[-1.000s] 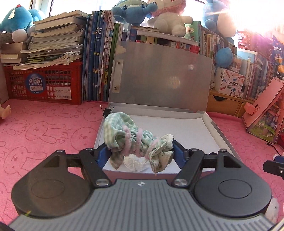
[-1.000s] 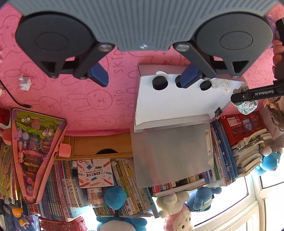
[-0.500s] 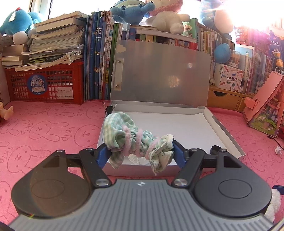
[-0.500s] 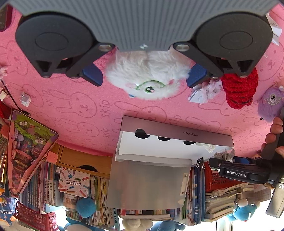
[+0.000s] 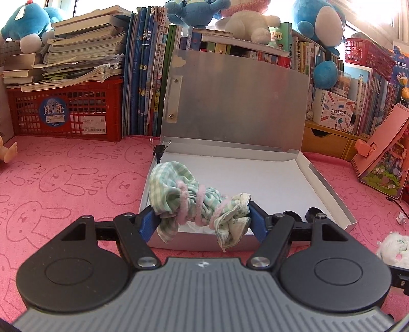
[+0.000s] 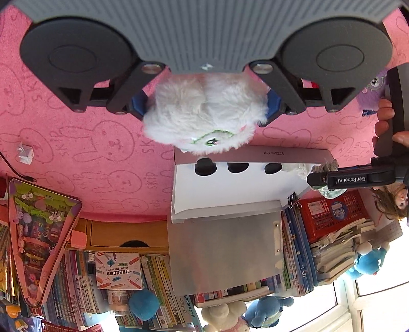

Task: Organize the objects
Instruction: 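Lower both held items into the box and open both grippers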

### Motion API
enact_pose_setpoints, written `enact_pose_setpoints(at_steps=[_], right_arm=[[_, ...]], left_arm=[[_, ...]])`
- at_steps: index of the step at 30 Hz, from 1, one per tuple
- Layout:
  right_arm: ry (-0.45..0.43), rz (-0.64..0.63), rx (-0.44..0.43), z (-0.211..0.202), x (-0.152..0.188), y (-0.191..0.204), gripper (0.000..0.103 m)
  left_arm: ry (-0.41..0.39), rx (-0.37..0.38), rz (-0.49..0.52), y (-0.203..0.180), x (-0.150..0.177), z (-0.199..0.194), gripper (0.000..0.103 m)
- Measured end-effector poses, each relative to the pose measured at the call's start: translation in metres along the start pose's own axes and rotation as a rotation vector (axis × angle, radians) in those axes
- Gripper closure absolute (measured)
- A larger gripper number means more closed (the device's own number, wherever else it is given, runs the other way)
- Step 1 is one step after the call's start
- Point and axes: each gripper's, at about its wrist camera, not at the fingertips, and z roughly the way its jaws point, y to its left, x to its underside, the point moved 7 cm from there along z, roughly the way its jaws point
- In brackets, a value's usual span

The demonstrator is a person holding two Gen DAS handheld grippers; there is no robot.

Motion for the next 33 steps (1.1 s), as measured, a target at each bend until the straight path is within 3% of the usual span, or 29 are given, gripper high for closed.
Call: enact_pose_setpoints(at_steps=[7, 13, 22, 33], right_arm=[[-0.006, 0.096, -0.053, 0.036, -0.051, -0.004, 0.018], [0.002, 0.186, -0.066, 0.075, -0.076, -0.014, 0.017], [0.039, 0.158, -0.028, 0.122, -0.077, -0.009, 0.017], [0.058, 0.138, 0.000, 0.148, -0.068, -0.008, 0.012]], left_arm=[[0.004, 0.013, -0.021, -0.003, -0.025, 0.017, 0.027], [0.033, 0.020, -0.043, -0.003, -0.036, 0.045, 0.027], [0.088, -0.013, -0.036, 0.004, -0.025, 0.083, 0.027], [0.105, -0.026, 0.030, 0.002, -0.014, 0.093, 0.023]])
